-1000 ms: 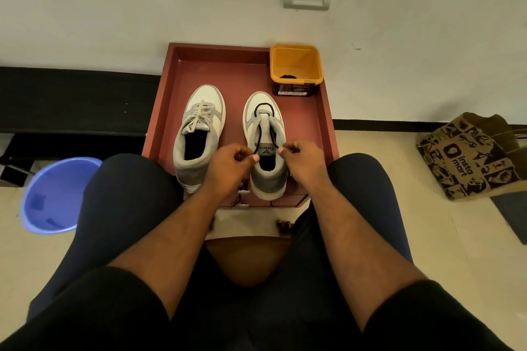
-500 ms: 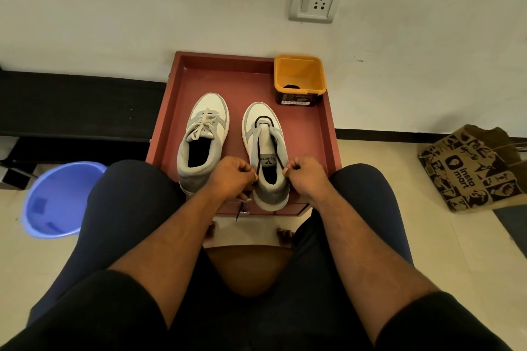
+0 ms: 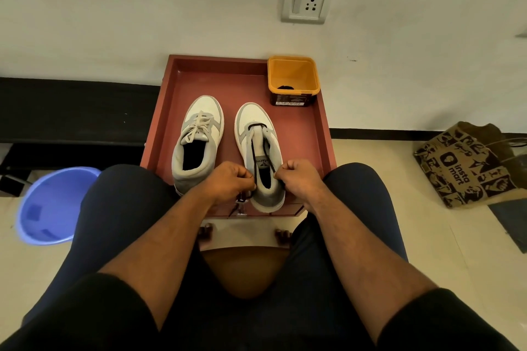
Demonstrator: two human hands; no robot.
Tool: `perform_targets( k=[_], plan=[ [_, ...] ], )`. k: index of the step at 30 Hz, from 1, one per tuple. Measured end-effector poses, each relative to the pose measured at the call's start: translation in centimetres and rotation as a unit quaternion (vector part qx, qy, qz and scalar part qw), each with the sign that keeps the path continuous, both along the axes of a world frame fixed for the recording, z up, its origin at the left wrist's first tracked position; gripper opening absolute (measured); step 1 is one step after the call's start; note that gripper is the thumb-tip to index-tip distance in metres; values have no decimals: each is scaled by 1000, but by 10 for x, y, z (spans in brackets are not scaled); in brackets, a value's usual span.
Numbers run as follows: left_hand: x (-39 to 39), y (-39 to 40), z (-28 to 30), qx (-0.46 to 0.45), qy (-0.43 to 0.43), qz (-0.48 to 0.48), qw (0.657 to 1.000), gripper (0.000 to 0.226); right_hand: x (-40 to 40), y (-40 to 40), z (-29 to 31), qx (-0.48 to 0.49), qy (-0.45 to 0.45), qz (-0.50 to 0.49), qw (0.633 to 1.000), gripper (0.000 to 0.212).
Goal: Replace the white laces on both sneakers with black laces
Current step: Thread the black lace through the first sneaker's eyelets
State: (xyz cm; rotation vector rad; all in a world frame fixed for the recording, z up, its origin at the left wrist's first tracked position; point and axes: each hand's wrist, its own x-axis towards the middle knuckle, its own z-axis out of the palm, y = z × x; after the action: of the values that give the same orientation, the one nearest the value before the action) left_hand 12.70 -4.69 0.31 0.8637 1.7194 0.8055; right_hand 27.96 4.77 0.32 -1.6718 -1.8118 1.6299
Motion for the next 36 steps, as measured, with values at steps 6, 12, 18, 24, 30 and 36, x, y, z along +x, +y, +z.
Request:
perform_targets(
  k=[6, 12, 18, 24, 30, 36],
  plan=[
    [-1, -2, 3, 4, -5, -11, 1000, 10, -1, -1, -3, 36, -23, 10, 999, 11],
    [4, 8, 7, 48, 145, 115, 982, 23, -8, 6, 10, 201, -106, 60, 972, 36],
    [-8, 50, 8, 64, 229, 135, 962, 39, -36, 41, 11, 274, -113, 135, 946, 35],
    [-28, 73, 10, -1, 332, 58, 942, 26, -42, 59, -4, 290, -163, 158, 930, 21],
    [-21, 84, 14, -9, 442, -17, 897, 34, -39, 57, -3, 287, -143, 161, 933, 18],
    [-8, 123, 26, -37, 515, -114, 849, 27, -36, 50, 3, 279, -161, 184, 929, 18]
  ],
)
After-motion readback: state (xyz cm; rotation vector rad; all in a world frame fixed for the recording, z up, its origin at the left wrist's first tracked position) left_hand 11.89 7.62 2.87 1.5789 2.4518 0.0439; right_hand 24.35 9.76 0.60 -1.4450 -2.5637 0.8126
